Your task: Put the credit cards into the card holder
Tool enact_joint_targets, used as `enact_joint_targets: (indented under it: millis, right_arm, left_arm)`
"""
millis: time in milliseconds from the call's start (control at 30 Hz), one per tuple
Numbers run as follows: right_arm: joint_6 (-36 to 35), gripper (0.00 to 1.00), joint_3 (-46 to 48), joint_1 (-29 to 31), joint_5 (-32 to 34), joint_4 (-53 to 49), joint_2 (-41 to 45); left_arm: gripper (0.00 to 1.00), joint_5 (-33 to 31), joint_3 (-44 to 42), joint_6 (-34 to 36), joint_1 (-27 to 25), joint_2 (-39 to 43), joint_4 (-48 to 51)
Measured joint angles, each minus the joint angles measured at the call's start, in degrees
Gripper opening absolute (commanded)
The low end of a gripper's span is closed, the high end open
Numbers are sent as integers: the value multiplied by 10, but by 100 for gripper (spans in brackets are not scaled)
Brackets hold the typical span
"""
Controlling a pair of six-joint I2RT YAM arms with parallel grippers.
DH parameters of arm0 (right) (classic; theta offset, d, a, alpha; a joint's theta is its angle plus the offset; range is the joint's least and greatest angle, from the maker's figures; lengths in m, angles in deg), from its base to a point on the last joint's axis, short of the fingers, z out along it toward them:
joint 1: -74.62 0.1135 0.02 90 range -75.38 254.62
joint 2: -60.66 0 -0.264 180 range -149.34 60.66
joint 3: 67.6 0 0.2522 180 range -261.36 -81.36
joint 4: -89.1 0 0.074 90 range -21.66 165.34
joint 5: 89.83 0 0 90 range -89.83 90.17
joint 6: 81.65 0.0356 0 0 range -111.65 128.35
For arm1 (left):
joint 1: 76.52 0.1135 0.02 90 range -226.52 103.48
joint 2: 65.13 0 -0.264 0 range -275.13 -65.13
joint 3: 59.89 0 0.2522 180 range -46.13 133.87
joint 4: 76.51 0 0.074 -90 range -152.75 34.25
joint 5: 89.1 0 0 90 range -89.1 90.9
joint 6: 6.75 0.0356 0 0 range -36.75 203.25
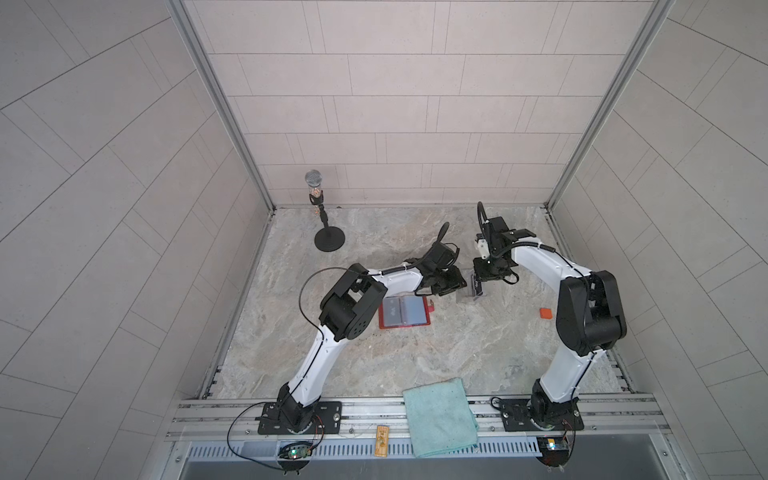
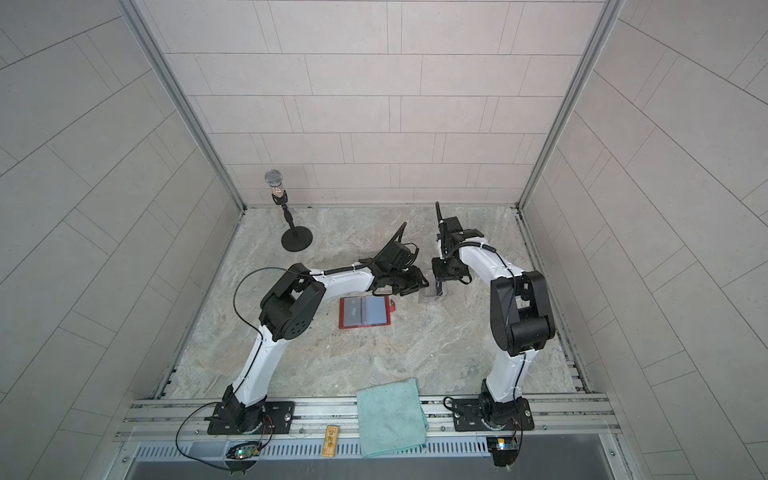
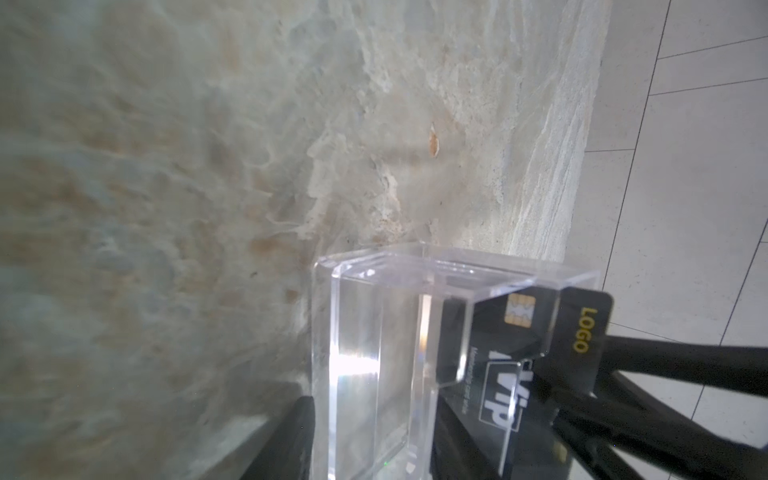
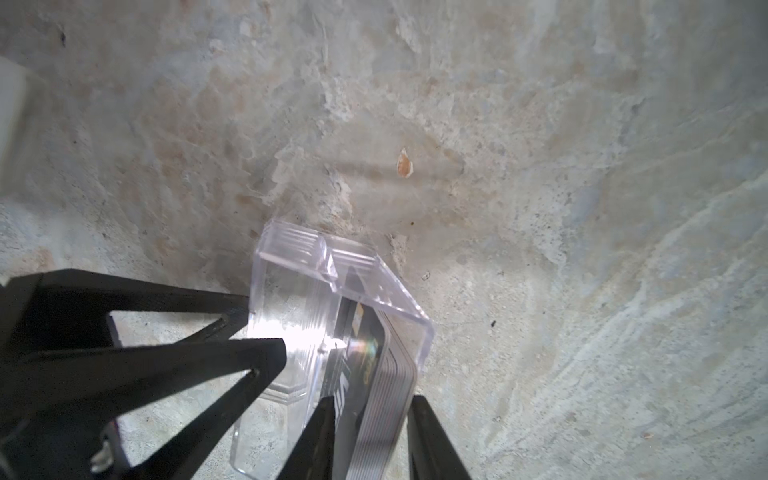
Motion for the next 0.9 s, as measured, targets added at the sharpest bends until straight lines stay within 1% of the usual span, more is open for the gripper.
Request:
enact_joint_targets:
  millis: [133, 333, 500, 900]
  right_arm:
    - [-3, 32, -16, 0, 0, -6, -5]
    - [-9, 37, -32, 0, 5, -11, -12]
    - [-10, 36, -24, 0, 12, -12, -12]
    - [-10, 35, 5, 0, 35, -5, -5]
  left_arm:
    - [51, 18, -3, -14, -1, 0, -11]
    - [53, 32, -3, -19, -6, 0, -21]
    - [55, 21, -2, 2, -6, 0, -1]
    - [56, 7, 27, 47, -6, -3, 47]
